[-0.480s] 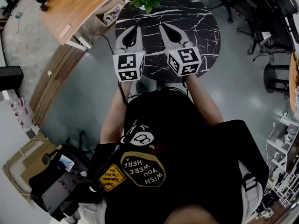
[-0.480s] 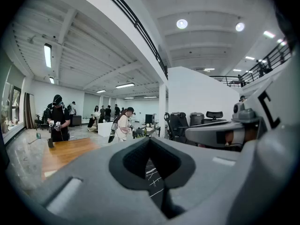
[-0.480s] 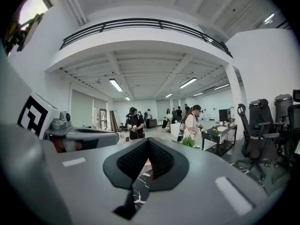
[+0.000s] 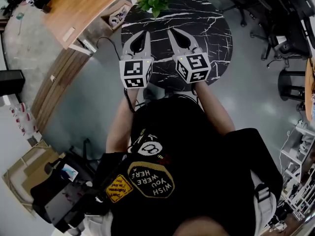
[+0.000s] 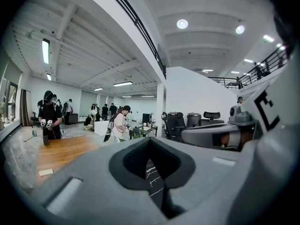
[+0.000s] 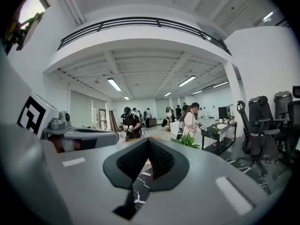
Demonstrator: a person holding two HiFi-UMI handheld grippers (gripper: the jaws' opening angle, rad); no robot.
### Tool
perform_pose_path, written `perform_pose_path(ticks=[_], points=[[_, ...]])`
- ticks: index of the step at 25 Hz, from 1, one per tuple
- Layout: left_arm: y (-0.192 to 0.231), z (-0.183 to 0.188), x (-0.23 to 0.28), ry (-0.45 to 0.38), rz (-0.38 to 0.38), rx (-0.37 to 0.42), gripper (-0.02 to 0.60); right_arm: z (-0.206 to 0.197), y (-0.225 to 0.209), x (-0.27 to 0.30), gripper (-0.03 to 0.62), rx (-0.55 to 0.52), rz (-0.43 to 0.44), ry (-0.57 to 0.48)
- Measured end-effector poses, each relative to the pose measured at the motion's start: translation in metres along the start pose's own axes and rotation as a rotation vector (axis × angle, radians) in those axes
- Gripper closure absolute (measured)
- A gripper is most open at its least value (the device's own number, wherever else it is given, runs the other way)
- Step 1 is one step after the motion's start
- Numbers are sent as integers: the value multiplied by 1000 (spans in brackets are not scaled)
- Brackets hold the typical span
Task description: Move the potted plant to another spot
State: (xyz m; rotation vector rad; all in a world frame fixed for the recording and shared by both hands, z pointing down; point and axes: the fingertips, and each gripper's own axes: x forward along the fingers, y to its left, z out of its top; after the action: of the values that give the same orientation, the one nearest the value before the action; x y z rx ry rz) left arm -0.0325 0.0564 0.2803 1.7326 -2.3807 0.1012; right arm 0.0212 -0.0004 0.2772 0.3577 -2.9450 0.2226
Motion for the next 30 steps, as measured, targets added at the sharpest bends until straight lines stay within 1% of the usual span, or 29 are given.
perform_pose_path(ticks=[4,7,9,11,13,15,17,20,22,23,26,28,30], points=[[7,-16,15,-6,-1,-13,578,-25,-5,18,591,20,27,25],[21,-39,34,10,9,-43,579,-50,-8,43,580,39,49,43],[36,-54,49,17,22,-56,578,-64,-12,65,573,56,48,51],[55,-70,64,34,27,-51,578,-76,-17,92,568,68,28,58],[75,-84,80,52,14,-40,578,-87,-23,122,565,73,0,62],[94,-97,95,62,-14,-40,578,-103,-29,155,563,62,-25,70],[111,-111,110,72,-51,-40,578,-128,-36,188,551,48,-53,88],[129,-134,129,84,-110,-25,578,-175,-49,230,470,27,-120,111],[139,-150,139,94,-131,-28,578,-202,-62,254,418,11,-178,112],[144,-158,144,98,-135,-33,578,-214,-71,266,383,10,-209,112],[158,-175,160,97,-140,-56,578,-246,-99,300,319,15,-290,132],[165,-182,168,96,-136,-76,579,-264,-113,319,288,10,-310,158],[171,-190,177,101,-129,-98,578,-280,-128,336,262,-18,-317,184]])
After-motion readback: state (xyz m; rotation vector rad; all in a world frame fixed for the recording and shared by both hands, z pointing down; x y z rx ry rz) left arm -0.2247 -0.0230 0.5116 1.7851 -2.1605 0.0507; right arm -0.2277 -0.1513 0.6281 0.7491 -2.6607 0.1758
